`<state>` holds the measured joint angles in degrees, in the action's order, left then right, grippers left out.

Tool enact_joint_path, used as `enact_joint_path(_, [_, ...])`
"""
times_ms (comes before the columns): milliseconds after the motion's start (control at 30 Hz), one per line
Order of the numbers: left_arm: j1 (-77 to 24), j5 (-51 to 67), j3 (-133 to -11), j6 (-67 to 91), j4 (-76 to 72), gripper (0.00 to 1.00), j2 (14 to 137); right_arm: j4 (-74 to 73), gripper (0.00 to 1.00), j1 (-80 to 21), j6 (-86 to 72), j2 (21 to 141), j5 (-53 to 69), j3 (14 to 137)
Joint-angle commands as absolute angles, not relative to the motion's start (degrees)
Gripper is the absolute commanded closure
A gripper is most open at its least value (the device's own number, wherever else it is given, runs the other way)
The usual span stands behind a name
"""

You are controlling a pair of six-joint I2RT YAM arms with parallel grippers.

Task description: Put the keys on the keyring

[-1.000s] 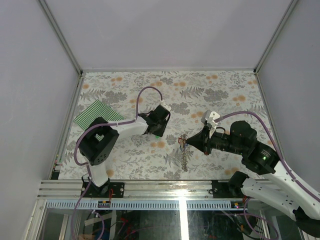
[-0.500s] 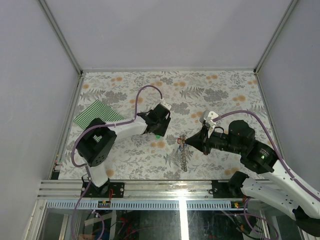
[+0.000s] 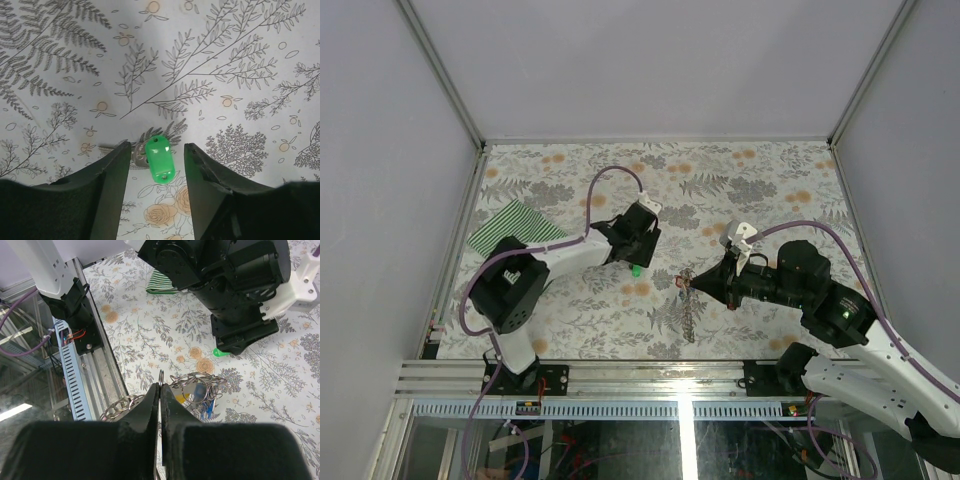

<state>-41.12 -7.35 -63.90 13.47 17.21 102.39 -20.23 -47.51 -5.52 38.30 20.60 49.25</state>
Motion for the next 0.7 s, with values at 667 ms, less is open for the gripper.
enact_joint_path(667, [-23.6,27.4,-53.7,16.8,-2.8,0.60,101.3,-15.5,1.00,-47.5,-6.1,37.5,21.3,51.0])
